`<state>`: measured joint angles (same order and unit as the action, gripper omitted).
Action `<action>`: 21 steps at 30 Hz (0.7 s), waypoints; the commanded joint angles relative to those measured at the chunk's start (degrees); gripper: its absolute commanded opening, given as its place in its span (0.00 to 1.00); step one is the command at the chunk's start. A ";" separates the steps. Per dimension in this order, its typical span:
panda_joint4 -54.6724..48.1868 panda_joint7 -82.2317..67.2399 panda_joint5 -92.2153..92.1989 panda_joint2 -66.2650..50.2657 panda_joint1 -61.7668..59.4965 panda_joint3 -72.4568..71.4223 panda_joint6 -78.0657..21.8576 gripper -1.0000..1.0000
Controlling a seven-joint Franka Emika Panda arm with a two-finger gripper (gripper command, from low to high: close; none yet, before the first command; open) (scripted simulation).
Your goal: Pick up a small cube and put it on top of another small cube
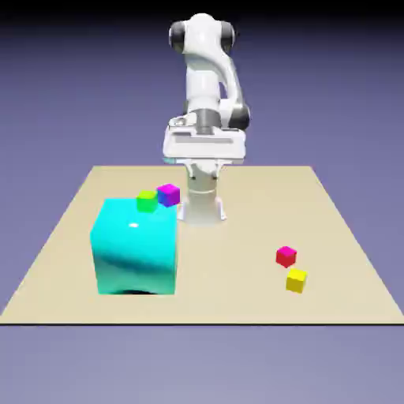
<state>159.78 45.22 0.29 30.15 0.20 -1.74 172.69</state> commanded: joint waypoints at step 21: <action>-21.33 48.14 5.03 -43.61 -8.50 -30.28 -22.91 0.50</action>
<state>138.44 93.36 5.32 -13.45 -8.30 -32.02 149.78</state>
